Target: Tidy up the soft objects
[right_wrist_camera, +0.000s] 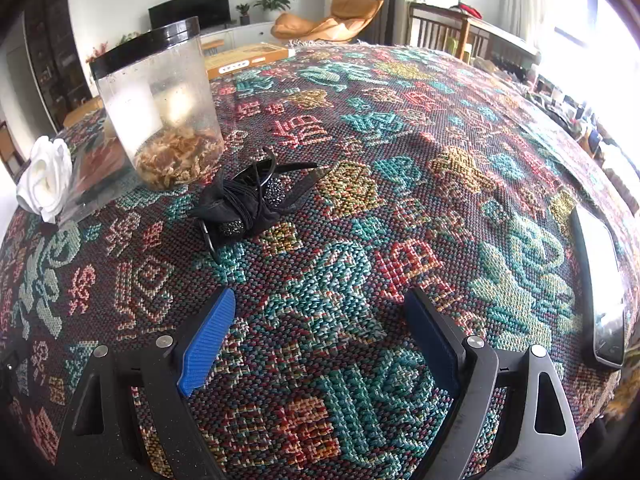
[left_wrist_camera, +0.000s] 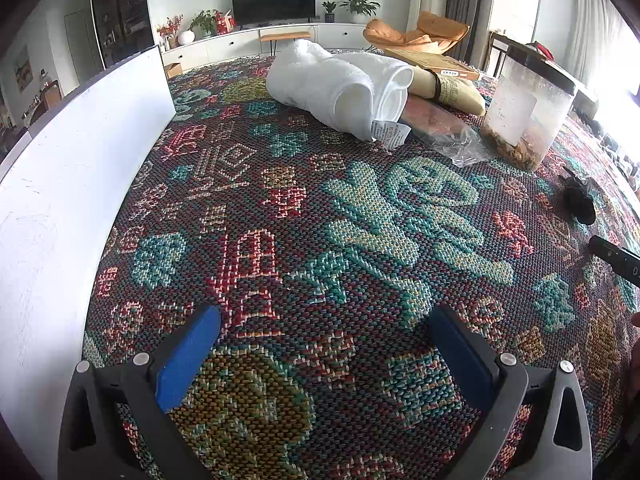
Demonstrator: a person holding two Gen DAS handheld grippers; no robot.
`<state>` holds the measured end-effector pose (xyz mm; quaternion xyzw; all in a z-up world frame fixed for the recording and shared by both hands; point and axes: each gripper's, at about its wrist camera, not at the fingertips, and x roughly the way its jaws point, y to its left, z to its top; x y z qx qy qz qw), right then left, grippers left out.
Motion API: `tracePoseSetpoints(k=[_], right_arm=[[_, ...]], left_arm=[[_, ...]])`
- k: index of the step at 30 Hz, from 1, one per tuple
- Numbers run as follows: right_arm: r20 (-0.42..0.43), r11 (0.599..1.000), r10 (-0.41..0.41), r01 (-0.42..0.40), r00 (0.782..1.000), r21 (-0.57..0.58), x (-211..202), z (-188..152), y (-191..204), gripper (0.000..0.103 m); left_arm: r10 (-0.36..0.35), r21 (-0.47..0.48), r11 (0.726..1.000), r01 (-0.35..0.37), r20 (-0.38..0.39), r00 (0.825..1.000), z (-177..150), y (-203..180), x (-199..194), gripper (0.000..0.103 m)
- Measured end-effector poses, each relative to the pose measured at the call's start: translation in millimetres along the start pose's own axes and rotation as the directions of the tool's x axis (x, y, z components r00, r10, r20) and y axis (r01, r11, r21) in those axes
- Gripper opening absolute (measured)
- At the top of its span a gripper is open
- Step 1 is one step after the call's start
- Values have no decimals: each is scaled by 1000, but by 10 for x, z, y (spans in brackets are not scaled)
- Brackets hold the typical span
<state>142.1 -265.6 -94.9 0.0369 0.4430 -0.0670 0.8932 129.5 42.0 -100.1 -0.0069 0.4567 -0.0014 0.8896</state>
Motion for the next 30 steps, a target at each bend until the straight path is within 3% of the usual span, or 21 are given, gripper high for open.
tracePoseSetpoints(k=[27, 30], right_arm=[[0, 1000, 1, -1, 1000, 0, 0, -1, 0, 88], [0, 1000, 1, -1, 1000, 0, 1, -1, 0, 88]], left_arm=[[4, 0, 1000, -4, -2, 1000, 4, -10, 7, 103], [4, 1, 1000, -4, -28, 1000, 58, -7, 23, 103]])
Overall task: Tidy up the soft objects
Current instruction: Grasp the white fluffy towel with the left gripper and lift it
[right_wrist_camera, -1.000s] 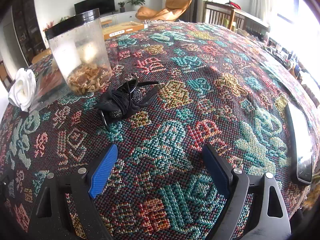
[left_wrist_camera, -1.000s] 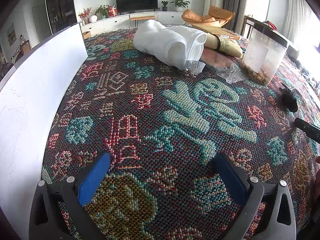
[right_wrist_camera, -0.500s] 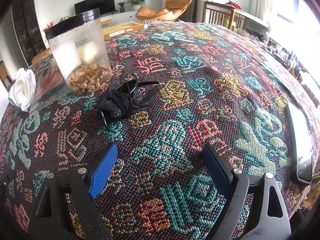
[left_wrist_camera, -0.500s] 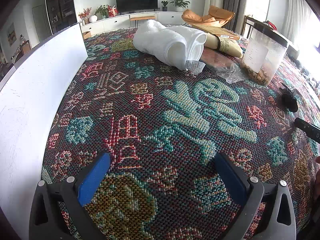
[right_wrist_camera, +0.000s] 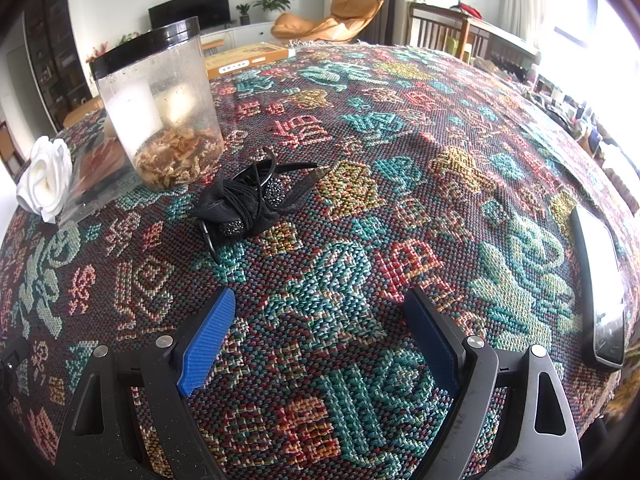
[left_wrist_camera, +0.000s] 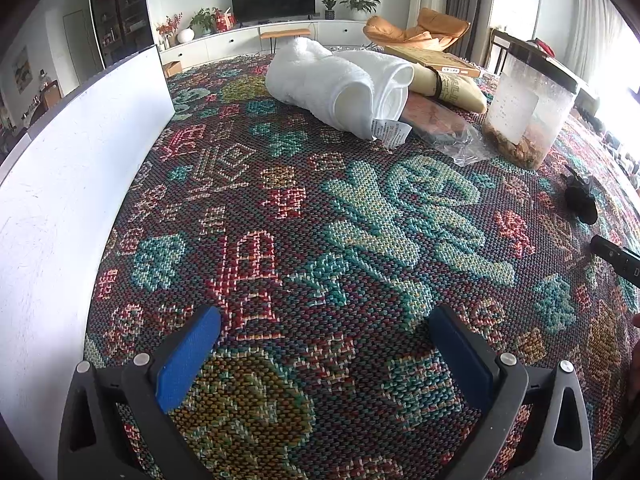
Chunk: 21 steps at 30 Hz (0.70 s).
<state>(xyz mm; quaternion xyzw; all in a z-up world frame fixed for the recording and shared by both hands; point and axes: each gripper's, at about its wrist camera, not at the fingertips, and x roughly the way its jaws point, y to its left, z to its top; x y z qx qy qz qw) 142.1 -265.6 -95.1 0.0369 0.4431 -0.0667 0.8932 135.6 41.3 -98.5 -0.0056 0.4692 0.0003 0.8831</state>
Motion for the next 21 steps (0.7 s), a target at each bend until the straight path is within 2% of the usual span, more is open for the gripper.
tracePoseSetpoints(k=[2, 4, 8, 10, 12, 14, 15, 16, 17, 18, 19, 20, 21], right_arm=[[0, 1000, 0, 0, 1000, 0, 0, -1, 1, 88], [0, 1000, 0, 0, 1000, 0, 0, 0, 0, 88], [-1, 1000, 3, -3, 1000, -1, 13, 6, 3, 89], [-1, 1000, 4, -4, 1000, -1, 18, 5, 3, 89], [-1, 1000, 4, -4, 1000, -1, 17, 5, 3, 89], [-1, 1000, 4, -4, 1000, -1, 15, 4, 3, 89], [-1, 1000, 4, -4, 1000, -1, 18, 7, 3, 89], [-1, 1000, 4, -4, 1000, -1, 14, 4, 3, 89], [-1, 1000, 4, -4, 1000, -1, 14, 4, 3, 89], [-1, 1000, 4, -4, 1000, -1, 16, 7, 3, 89], [-1, 1000, 4, -4, 1000, -1, 13, 4, 3, 90], [-1, 1000, 4, -4, 1000, -2, 13, 5, 3, 90], [-2, 1000, 4, -4, 1000, -2, 18, 6, 6, 90]], left_arm=[[-11, -17, 1000, 11, -23, 1000, 119, -14, 15, 103], [-49, -30, 998, 50, 8, 999, 321, -63, -23, 103], [-97, -45, 994, 101, 74, 993, 1014, -175, -45, 103], [-91, -78, 992, 98, 92, 992, 1369, -154, 43, 103], [-31, -125, 991, 39, 62, 998, 1646, -91, 264, 103], [0, -182, 983, -5, -32, 1000, 1783, 43, 604, 103], [-14, -211, 978, 0, -65, 998, 1797, 120, 735, 103], [-54, -242, 970, 36, -68, 996, 1776, 190, 803, 101], [-101, -270, 959, 86, -42, 994, 1751, 254, 801, 80], [-146, -278, 951, 135, -20, 989, 1721, 292, 770, 53], [-154, -264, 954, 144, -18, 988, 1673, 280, 722, 51], [-135, -223, 966, 130, -9, 991, 1616, 240, 628, 44], [-119, -171, 978, 117, 0, 993, 1562, 205, 537, 41]])
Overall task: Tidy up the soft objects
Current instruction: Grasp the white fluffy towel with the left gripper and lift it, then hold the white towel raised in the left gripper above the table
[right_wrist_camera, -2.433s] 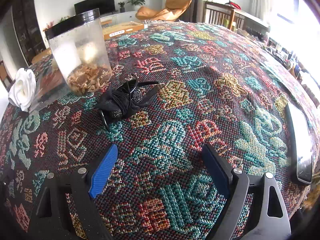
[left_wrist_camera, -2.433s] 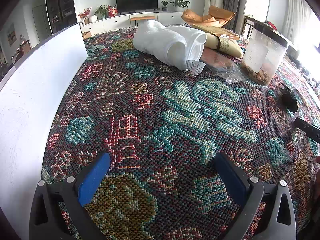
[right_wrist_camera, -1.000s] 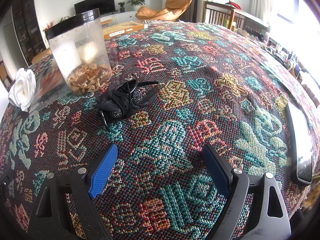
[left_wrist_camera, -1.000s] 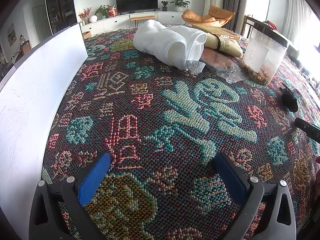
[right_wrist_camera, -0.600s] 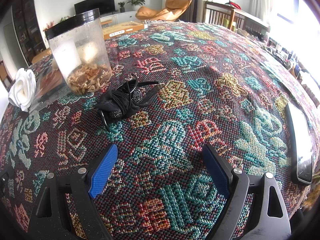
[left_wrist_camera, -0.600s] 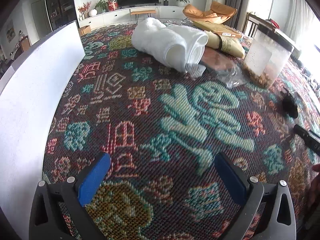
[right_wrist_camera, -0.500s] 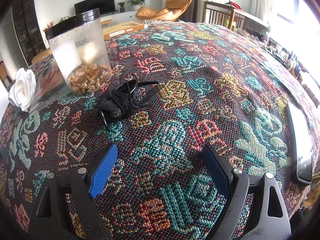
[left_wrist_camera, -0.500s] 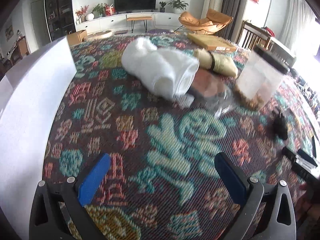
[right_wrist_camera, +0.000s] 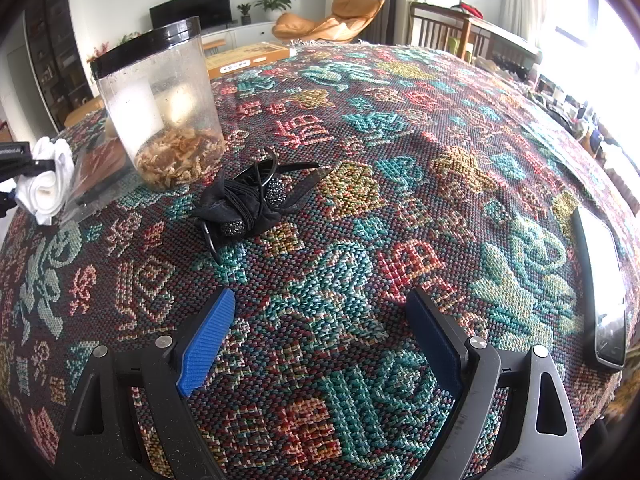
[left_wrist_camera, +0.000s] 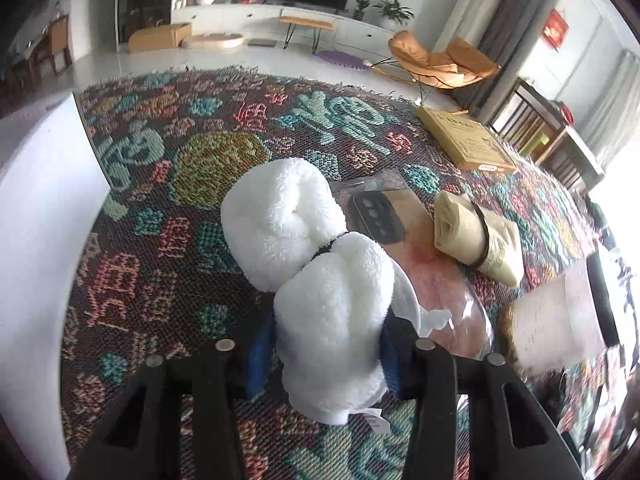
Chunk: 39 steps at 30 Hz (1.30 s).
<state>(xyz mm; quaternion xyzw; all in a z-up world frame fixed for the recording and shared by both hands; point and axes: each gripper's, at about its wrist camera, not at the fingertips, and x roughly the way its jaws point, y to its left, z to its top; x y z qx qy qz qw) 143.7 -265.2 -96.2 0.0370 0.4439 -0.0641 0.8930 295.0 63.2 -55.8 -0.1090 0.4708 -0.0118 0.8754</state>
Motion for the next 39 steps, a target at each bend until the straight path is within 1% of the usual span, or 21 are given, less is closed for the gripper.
tracePoseSetpoints(k=[2, 4, 8, 10, 11, 13, 14, 15, 16, 17, 20, 21, 23, 24, 25, 26, 27, 28, 30, 33, 39], right_arm=[[-1, 1000, 1, -1, 1000, -1, 10, -1, 5, 90], [-1, 1000, 1, -1, 1000, -1, 11, -1, 7, 90], [-1, 1000, 1, -1, 1000, -1, 10, -2, 5, 90], [-1, 1000, 1, -1, 1000, -1, 10, -2, 4, 90], [-1, 1000, 1, -1, 1000, -1, 11, -2, 4, 90], [-1, 1000, 1, -1, 1000, -1, 10, -3, 3, 90], [-1, 1000, 1, -1, 1000, -1, 10, -3, 3, 90], [-1, 1000, 2, -2, 1000, -1, 10, -2, 3, 90], [-1, 1000, 2, -2, 1000, -1, 11, -2, 3, 90], [-1, 1000, 2, -2, 1000, -1, 9, -2, 3, 90], [-1, 1000, 2, -2, 1000, -1, 9, -2, 3, 90], [-1, 1000, 2, -2, 1000, -1, 10, -2, 3, 90], [-1, 1000, 2, -2, 1000, -1, 9, -2, 3, 90], [-1, 1000, 2, -2, 1000, -1, 9, -2, 3, 90], [-1, 1000, 2, -2, 1000, -1, 9, -3, 2, 90], [-1, 1000, 2, -2, 1000, -2, 7, -3, 2, 90], [-1, 1000, 2, -2, 1000, -2, 8, -3, 2, 90], [-1, 1000, 2, -2, 1000, -2, 8, -4, 2, 90], [-1, 1000, 2, -2, 1000, -2, 8, -4, 1, 91], [-1, 1000, 2, -2, 1000, -2, 8, -5, 1, 91], [-1, 1000, 3, -3, 1000, -2, 9, -5, 1, 91]], left_arm=[[7, 105, 994, -6, -4, 1000, -163, -70, -207, 40], [-18, 188, 982, 22, -23, 1000, -367, -104, -466, 40], [-45, 320, 944, 82, -119, 992, -749, -157, -919, 40], [-53, 353, 929, 111, -170, 984, -929, -151, -1023, 41], [-46, 359, 926, 112, -188, 981, -1006, -163, -1031, 41], [-28, 372, 923, 97, -187, 982, -1163, -189, -996, 43], [-20, 381, 920, 90, -183, 983, -1234, -221, -945, 48], [-10, 384, 920, 79, -178, 984, -1286, -266, -886, 59], [3, 386, 921, 60, -162, 987, -1329, -315, -840, 66], [17, 390, 920, 40, -140, 990, -1349, -367, -788, 76], [29, 395, 919, -2, -63, 998, -1436, -507, -697, 101], [45, 384, 923, -25, -44, 998, -1467, -521, -651, 103], [114, 357, 929, -99, -21, 993, -1506, -491, -509, 103], [128, 336, 935, -113, -23, 992, -1523, -452, -454, 103], [88, 288, 954, -82, -11, 996, -1523, -376, -459, 103], [67, 239, 969, -60, -22, 997, -1514, -292, -436, 103], [63, 224, 973, -62, 4, 998, -1514, -258, -461, 103], [70, 216, 974, -69, 3, 998, -1513, -240, -450, 103], [84, 232, 969, -86, 17, 996, -1532, -267, -444, 103], [87, 220, 971, -92, 34, 996, -1549, -266, -441, 103], [87, 217, 972, -93, 36, 996, -1551, -260, -438, 103]])
